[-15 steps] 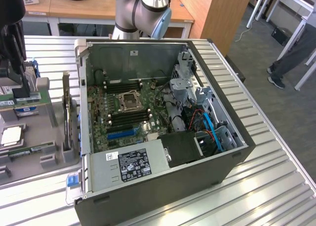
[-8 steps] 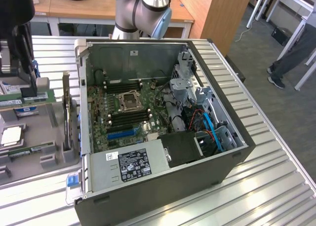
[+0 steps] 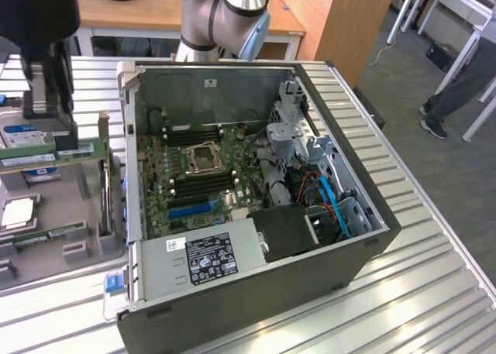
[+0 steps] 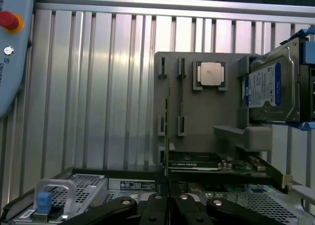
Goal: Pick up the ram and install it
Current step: 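Pick up the ram and move it above insertion slot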
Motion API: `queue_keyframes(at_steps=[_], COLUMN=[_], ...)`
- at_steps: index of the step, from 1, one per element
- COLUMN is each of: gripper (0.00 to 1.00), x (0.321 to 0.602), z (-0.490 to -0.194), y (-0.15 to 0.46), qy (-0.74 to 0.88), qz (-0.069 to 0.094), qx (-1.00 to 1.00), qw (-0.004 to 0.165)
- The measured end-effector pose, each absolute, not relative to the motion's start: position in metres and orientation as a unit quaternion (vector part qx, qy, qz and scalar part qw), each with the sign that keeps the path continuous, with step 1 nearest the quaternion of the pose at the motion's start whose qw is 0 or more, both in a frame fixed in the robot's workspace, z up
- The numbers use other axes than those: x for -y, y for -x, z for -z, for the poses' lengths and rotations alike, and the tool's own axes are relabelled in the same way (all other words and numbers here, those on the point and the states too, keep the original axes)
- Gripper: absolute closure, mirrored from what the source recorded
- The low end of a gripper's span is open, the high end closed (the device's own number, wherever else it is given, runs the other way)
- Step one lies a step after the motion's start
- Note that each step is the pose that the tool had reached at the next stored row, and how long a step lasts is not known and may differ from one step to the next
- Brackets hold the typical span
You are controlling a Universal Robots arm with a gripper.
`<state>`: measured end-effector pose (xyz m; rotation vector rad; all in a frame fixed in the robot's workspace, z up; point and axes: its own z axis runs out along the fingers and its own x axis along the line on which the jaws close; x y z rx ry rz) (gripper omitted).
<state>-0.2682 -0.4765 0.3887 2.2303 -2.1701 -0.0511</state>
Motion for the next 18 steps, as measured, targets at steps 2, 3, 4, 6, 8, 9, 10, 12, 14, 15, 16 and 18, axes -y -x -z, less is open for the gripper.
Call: queue_keyframes(at_steps=[2,3,4,6,8,9,10,12,14,15,16,18], gripper=[0.89,0.89,0.89,0.89,0.89,0.89,0.89,0.89,0.89,0.89,0.89,0.89], x=[0.477,0.477,0.477,0.477,0.477,0.477,0.477,0.477,0.477,0.477,0.477,0.477], z=[-0.389,-0.389,-0.389,-0.389,-0.389,-0.389,-0.389,-0.389,-0.389,-0.389,-0.389,-0.389], y=[0.261,0.258,0.254,0.247,0.24,0.237,0.233,0.226,0.219,0.216,0.213,0.207], qy=[-0.717,-0.717,-0.717,-0.717,-0.717,-0.717,-0.717,-0.717,-0.717,-0.717,-0.717,-0.717], qz=[0.016,0.016,0.016,0.017,0.017,0.017,0.017,0.017,0.017,0.017,0.017,0.017], qx=[0.697,0.697,0.697,0.697,0.697,0.697,0.697,0.697,0.697,0.697,0.697,0.697], qw=[0.015,0.015,0.015,0.015,0.015,0.015,0.015,0.015,0.015,0.015,0.015,0.015])
